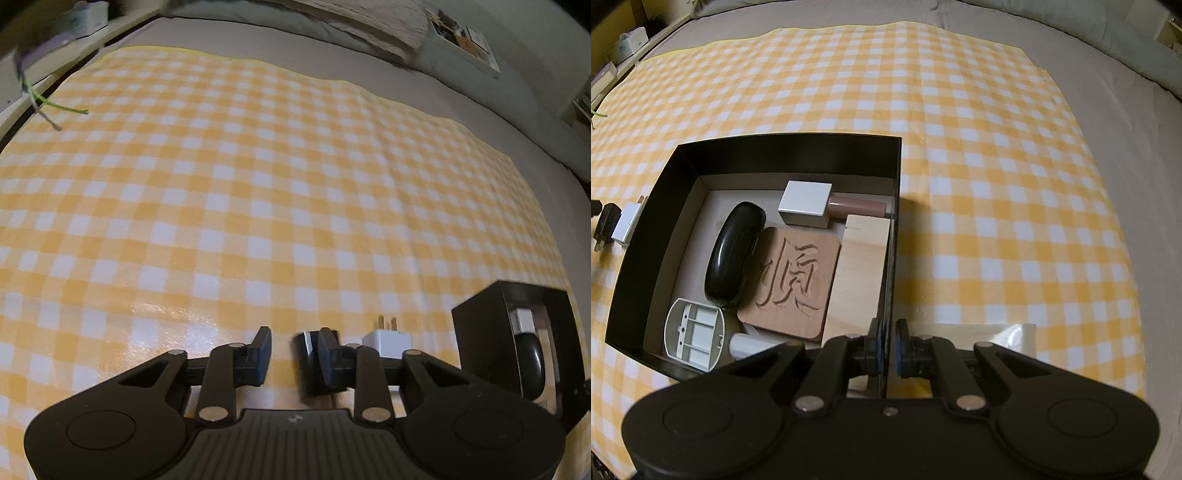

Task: Organize rigid objects
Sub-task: 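Move the left tool to the black charger and grasp it, then carry the black charger toward the black box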

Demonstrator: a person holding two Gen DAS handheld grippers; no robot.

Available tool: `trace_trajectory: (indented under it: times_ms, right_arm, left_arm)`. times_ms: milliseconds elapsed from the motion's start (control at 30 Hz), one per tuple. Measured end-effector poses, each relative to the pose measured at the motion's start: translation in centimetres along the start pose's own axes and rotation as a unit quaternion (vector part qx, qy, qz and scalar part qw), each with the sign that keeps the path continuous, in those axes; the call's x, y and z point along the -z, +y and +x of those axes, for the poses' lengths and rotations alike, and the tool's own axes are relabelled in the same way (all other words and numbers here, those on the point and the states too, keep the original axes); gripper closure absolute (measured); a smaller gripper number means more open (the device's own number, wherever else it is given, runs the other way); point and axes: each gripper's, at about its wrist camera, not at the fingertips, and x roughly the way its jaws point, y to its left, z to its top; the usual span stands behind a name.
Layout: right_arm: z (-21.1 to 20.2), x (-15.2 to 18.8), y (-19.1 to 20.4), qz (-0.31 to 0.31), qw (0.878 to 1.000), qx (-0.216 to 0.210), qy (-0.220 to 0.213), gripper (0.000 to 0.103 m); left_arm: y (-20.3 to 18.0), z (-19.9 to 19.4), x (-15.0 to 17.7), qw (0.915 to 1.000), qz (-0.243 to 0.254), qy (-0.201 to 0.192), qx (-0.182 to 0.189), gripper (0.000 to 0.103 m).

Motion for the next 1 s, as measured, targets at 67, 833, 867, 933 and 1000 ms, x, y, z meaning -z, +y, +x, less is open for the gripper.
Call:
trace_trajectory:
  times_ms: [67,833,867,933,1000]
  right_arm:
    - [0.2,0.0,0.0,-0.001,1.000,0.000,0.001,0.097]
    - [0.9,-0.8,0.3,0.005,1.000,0.002,0.001,0.098]
    - [0.9,-0.8,0.2,0.004,1.000,0.002,0.001,0.098]
    - [0.9,-0.8,0.2,0.003,1.000,0.003,0.001,0.098]
    - [1.1,-0.9,0.2,0.002,1.000,0.004,0.001,0.098]
  left_arm:
    - [0.3,-0.1,-0.2,1.0000,-0.009,-0.001,0.000,0.060]
    - [-2.8,1.8,1.8,0.9980,0.059,0.019,-0.012,0.068]
    - [-2.7,1.5,1.8,0.9983,0.055,0.016,-0.008,0.068]
    - [-2.4,0.7,1.8,0.9991,0.042,0.007,-0.001,0.068]
    - [-2.1,-0.4,1.8,0.9997,0.024,-0.004,0.010,0.068]
